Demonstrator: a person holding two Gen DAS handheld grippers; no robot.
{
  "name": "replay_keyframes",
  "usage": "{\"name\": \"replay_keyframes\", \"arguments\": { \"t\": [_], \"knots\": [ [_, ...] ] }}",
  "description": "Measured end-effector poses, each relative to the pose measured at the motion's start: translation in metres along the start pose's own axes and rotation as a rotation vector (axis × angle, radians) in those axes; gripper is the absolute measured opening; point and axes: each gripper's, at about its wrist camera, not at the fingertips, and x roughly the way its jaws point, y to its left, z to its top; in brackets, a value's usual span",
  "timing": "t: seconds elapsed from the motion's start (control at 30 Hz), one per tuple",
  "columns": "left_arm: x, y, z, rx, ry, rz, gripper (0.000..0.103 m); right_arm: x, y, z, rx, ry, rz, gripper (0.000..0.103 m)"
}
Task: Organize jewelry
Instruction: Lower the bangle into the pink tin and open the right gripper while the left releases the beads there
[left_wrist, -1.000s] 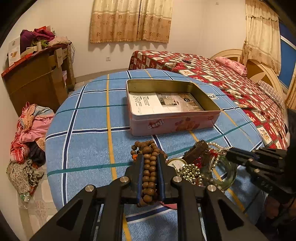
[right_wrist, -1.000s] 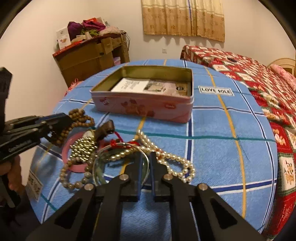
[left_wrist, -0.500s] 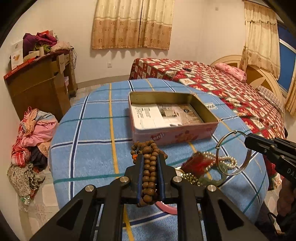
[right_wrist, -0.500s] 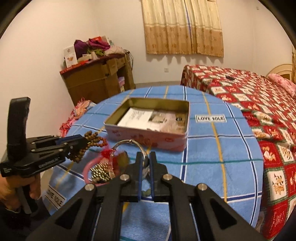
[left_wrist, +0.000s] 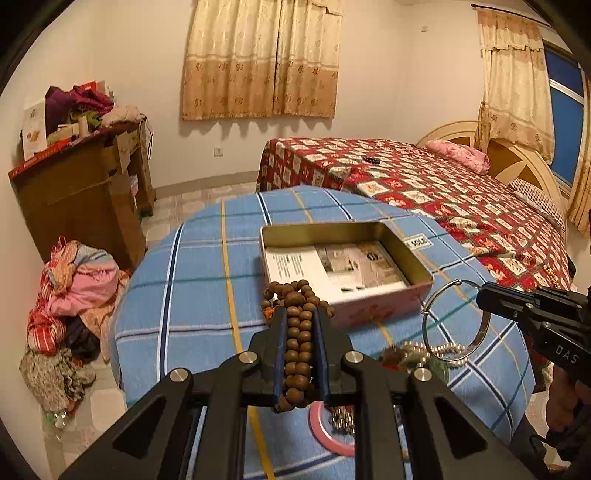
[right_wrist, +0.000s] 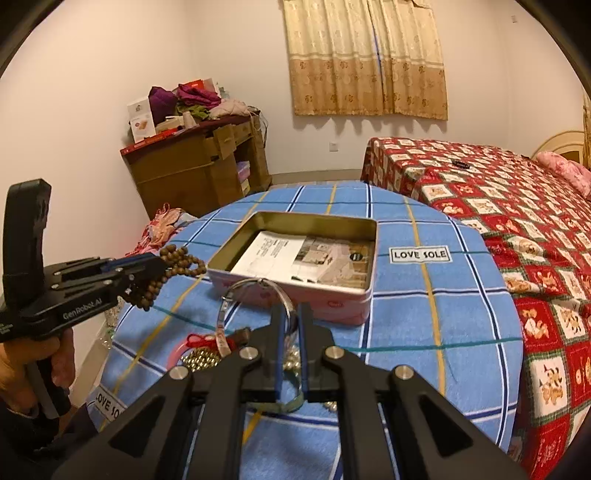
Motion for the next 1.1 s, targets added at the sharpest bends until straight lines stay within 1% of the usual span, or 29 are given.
{"name": "replay_keyframes", "arguments": {
  "t": [0.23,0.53,0.93,1.1],
  "knots": [
    [0.012,0.0,0.024,0.035,-0.026,0.014,0.014,0.011,-0.014,0.019,0.018,-0.017,-0.006,0.008],
    [0.038,0.001,0.045,0.06,-0.024,0.01,0.014,0.037,-0.029,0.044,0.032,-0.015,-0.02,0.008],
    [0.084,0.002,0.066,0.092,0.015,0.007,0.014,0.076,-0.042,0.062,0.025,0.028,-0.057,0.008],
    [0.102,0.002,0.068,0.097,0.043,0.003,0.014,0.093,-0.049,0.066,0.035,0.061,-0.062,0.008]
  ]
}}
